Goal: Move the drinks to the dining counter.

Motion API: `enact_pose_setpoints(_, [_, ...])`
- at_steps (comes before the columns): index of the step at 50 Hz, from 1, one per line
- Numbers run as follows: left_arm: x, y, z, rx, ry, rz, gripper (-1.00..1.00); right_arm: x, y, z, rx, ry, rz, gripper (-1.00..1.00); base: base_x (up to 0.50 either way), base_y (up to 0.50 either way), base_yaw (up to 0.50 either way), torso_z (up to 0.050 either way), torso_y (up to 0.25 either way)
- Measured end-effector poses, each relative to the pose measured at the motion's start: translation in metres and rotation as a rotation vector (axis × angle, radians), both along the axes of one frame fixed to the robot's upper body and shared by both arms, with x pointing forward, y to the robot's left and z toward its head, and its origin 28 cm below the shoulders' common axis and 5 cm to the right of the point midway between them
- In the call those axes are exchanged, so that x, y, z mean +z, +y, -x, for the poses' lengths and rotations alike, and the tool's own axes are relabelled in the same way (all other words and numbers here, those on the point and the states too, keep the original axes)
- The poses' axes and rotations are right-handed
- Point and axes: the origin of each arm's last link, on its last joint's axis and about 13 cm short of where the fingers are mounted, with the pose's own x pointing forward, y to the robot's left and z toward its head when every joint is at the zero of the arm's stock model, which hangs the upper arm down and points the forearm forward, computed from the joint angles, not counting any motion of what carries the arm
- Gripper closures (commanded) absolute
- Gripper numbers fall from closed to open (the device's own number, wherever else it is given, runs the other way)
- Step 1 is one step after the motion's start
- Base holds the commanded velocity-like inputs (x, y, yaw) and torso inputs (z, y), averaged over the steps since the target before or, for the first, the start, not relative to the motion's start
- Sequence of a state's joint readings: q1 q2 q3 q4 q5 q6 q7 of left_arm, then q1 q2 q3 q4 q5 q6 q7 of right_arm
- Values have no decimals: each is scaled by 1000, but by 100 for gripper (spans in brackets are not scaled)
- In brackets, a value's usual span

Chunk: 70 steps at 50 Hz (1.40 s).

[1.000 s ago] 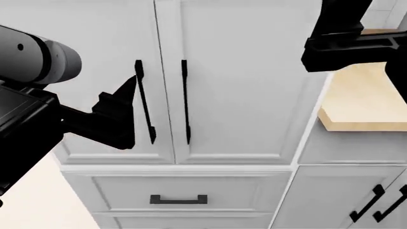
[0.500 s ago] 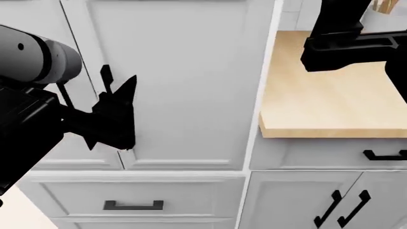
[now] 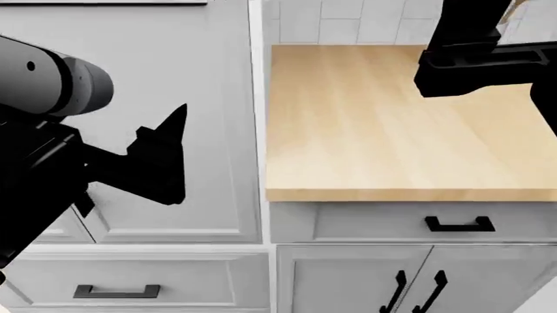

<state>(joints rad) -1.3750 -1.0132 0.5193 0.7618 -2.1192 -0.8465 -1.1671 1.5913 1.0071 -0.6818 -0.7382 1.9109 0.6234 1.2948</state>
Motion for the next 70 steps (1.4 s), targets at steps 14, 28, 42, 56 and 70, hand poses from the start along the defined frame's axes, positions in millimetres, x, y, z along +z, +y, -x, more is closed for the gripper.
enact_pose_setpoints(14, [-1,0,0,-1,1,0,-100,0,0,0,0,-1,3,-100,114,-500,0,0,0])
enact_pose_setpoints(28, [-2,-1,-1,-5,4,-1,-100,1,-1,0,-9,-6,6,-100,138,-316,0,0,0])
enact_pose_setpoints(42, [-2,0,-1,0,5,-1,-100,1,-2,0,-28,-10,-17,-100,323,-293,0,0,0])
enact_pose_setpoints(56, [-2,0,-1,0,7,1,-100,1,-1,0,-49,5,-12,-100,153,-129,0,0,1])
enact_pose_setpoints(70, [-3,1,-2,5,7,2,-100,-4,6,3,-99,84,-72,-100,0,0,0,0,0])
